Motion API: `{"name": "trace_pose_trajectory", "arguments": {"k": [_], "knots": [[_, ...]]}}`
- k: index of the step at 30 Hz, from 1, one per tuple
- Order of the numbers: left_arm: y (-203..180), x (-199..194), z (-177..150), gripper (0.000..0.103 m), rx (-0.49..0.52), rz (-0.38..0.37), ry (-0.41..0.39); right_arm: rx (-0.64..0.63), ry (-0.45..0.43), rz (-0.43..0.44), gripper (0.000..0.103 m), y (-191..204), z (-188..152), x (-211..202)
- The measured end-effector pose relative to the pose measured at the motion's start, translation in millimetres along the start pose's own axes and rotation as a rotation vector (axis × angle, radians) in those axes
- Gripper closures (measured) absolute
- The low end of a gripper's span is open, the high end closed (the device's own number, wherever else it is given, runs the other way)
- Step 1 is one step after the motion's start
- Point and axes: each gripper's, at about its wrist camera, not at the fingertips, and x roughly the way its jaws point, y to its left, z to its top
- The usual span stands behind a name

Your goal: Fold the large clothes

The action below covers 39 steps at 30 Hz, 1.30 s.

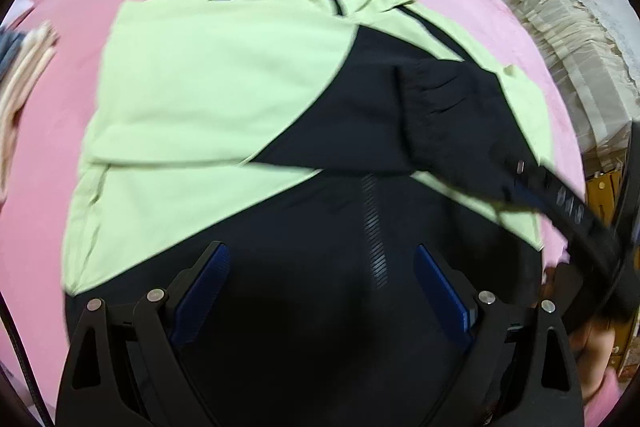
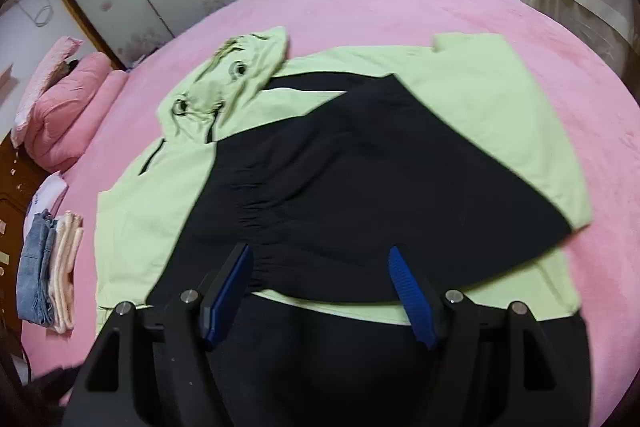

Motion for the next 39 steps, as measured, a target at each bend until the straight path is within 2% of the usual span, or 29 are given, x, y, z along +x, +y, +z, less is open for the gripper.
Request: {"name": "trace_pose_trajectory", "arguments": {"k": [2,5,10,11,13,18,19,20,21,23,24,27,30,33,37,39], "knots": [[-14.0,8.1,12.6,0.011,0.014,-0.025,0.001,0.008,0.015,-0.03,0.032,-9.5,2.8,-3.2],[-35.9,19.2,28.5,0.011,0.011,-0.038,-0.027,0.032,0.004,-0.023,0.03,-27.7,5.2,-9.9],[-63.8,49.8,48.2,0.012,-0.088,-0.075,-0.039,0.026,0.047,-0.056,0.029,-52.2,7.7,-9.4],[-69.1,57.6,51.8,0.015,-0.094,-0.068,-0.04,0.024,0.051,-0.06,0.029,-58.9,7.7,-9.7],[-79.3,69.2,55.3,0.028,-0.081,-0.028,-0.042,0.025,0.058,-0.057,0.029,-68.9,7.9,-10.6],[-98.6,100.3,58.2,0.03,-0.033,0.066,0.012,0.029,0.093,-0.028,0.029,-98.0,2.7,-15.2],[-105.1,105.6,57.7,0.036,-0.009,0.101,0.016,0.022,0.102,-0.032,0.029,-103.7,0.3,-16.4],[-110.0,107.0,57.1,0.047,0.015,0.107,0.015,0.018,0.107,-0.036,0.029,-106.7,-1.3,-16.9],[-119.4,111.0,56.2,0.068,0.056,0.097,0.028,0.011,0.116,-0.043,0.029,-111.4,-4.1,-17.6],[-131.9,114.0,54.3,0.068,0.083,0.125,0.028,0.015,0.139,-0.057,0.029,-122.4,-9.8,-17.6],[-136.4,113.6,54.2,0.07,0.085,0.113,0.024,0.03,0.152,-0.062,0.029,-129.4,-13.2,-17.7],[-143.9,103.4,56.7,0.076,0.056,0.047,-0.009,0.079,0.17,-0.068,0.029,-145.5,-20.0,-19.3],[-160.6,79.3,67.3,0.093,0.071,0.003,-0.083,0.101,0.17,-0.072,0.029,-154.3,-20.9,-20.7],[-183.4,41.0,92.3,0.093,0.101,-0.079,-0.191,0.103,0.164,-0.072,0.029,-155.0,-18.4,-19.4],[-192.8,-14.3,129.5,0.094,0.077,-0.202,-0.308,0.088,0.148,-0.073,0.029,-147.1,-12.2,-15.5],[-192.8,-43.5,146.2,0.094,0.063,-0.228,-0.375,0.069,0.142,-0.079,0.029,-140.3,-7.4,-10.8]]}}
